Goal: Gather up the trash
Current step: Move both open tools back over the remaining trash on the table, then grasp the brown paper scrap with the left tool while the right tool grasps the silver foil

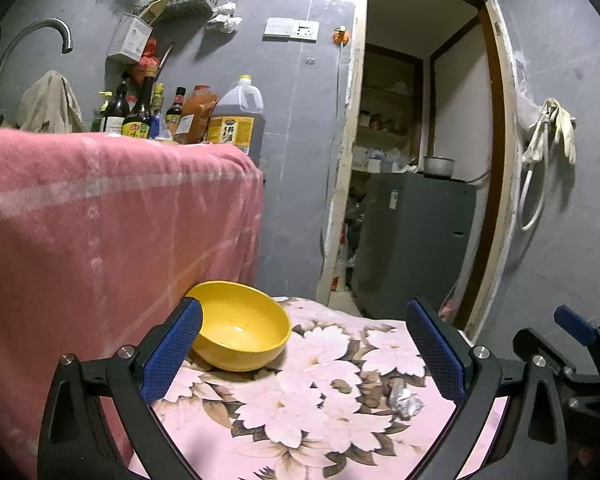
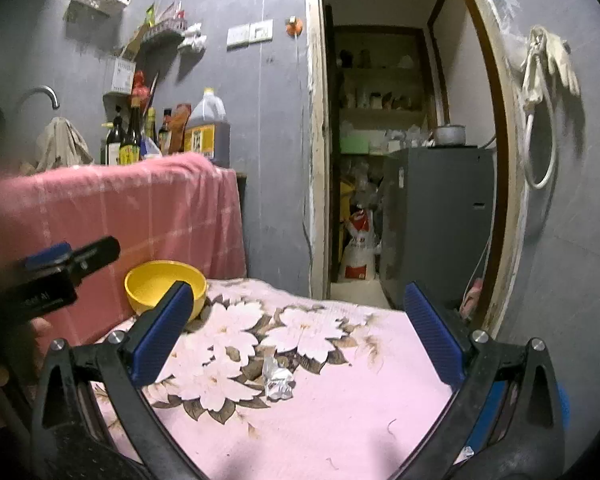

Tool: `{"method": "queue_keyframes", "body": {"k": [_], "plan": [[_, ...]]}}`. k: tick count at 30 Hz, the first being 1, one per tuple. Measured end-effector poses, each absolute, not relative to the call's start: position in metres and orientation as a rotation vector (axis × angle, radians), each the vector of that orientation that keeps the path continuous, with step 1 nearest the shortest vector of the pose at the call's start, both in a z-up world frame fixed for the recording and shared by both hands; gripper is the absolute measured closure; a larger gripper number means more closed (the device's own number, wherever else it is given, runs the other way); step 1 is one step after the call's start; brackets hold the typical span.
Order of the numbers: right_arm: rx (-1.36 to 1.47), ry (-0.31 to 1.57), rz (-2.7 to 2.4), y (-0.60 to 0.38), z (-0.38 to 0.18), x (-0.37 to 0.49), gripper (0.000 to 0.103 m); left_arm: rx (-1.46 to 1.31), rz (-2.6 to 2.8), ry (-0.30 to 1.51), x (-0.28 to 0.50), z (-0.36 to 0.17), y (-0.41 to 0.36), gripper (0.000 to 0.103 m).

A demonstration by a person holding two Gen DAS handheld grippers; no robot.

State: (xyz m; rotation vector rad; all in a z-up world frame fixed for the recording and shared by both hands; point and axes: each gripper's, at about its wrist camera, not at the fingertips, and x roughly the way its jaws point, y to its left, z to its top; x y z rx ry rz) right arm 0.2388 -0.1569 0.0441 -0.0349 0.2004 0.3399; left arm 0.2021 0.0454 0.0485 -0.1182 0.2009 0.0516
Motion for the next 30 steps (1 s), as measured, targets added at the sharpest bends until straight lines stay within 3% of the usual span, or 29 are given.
{"method": "queue_keyframes", "body": {"k": [15,24,30], "plan": [[-0.080,0.429,0.336,-0.144,0.001,0.295,0.000,-0.117,0.084,0.306,0.239,0.020,0.055,0.004],[-0.140,0.608,0.334,-0.134,-0.024,0.325,0.000,-0.131,0.064,0.492,0.277,0.001,0.057,0.004],[-0.116,0.718,0.383,-0.131,-0.041,0.343,0.021,-0.126,0.042,0.630,0.302,-0.016,0.055,0.005]]}}
